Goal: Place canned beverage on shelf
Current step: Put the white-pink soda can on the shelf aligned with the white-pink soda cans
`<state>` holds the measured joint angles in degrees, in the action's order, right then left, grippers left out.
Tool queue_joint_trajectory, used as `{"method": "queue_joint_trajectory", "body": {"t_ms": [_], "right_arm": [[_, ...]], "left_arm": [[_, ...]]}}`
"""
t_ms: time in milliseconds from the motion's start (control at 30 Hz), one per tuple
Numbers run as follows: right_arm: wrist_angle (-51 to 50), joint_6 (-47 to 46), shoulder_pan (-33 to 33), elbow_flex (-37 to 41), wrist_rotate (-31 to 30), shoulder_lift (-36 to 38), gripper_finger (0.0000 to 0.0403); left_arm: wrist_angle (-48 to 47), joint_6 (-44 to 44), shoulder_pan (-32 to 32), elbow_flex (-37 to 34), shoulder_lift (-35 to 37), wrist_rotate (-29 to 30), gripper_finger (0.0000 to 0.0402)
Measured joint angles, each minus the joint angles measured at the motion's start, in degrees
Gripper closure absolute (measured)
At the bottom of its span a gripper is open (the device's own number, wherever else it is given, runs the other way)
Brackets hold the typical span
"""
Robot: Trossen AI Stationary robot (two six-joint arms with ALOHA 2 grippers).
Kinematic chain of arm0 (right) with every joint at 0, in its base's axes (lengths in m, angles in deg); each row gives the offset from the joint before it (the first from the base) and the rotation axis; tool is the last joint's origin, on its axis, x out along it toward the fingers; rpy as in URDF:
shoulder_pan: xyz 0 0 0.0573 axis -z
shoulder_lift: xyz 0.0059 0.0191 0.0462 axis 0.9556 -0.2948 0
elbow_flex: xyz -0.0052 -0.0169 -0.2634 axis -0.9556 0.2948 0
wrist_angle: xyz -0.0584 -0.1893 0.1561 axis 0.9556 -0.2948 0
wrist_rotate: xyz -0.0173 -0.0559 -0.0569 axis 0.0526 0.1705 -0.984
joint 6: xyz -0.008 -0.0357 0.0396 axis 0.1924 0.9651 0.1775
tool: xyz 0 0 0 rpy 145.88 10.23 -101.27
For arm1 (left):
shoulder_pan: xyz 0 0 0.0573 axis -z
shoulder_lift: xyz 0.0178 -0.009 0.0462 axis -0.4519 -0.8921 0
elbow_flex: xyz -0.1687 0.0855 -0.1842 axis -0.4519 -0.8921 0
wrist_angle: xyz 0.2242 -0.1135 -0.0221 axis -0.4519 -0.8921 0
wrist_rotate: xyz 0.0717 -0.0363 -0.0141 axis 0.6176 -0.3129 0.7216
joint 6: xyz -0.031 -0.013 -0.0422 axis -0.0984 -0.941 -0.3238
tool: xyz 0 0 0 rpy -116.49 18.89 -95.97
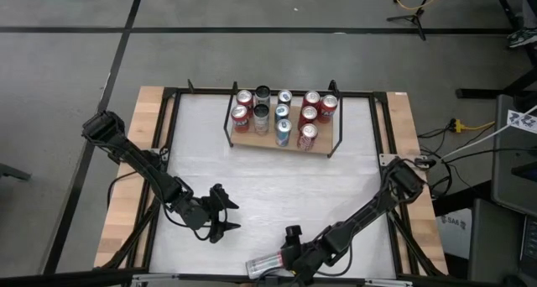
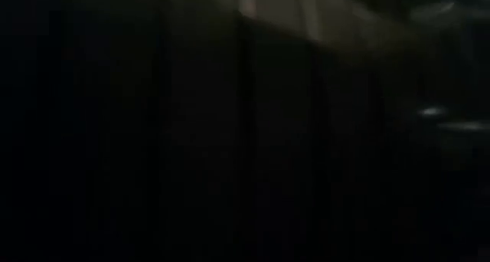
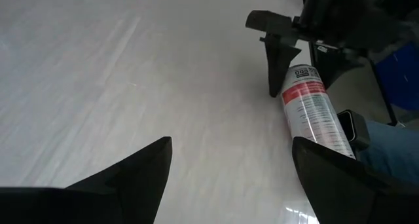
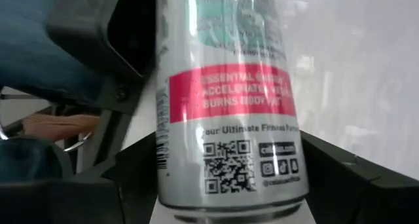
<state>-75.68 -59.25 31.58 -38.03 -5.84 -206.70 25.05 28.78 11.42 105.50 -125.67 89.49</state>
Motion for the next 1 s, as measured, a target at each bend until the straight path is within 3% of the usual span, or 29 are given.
{"method": "queue_joint_trajectory", "body": {"t_ms": [367,667,1000], "right_arm": [[0.3,-0.1,0.0,0.0,-4.7,-0.5,0.0102],[0.5,-0.1,0.0,0.0,-5.6,-0.5,0.0157],[3.2,-2.7,0.2,0.1,-13.4,-0.5,0.0147]], "left_arm": [[0.0,0.0,0.0,0.0,0.0,0.1,0.0092],[0.0,0.0,0.0,0.0,0.0,0.2,0.0092],[0.0,0.0,0.0,0.0,0.0,-1.2,0.0092]]}}
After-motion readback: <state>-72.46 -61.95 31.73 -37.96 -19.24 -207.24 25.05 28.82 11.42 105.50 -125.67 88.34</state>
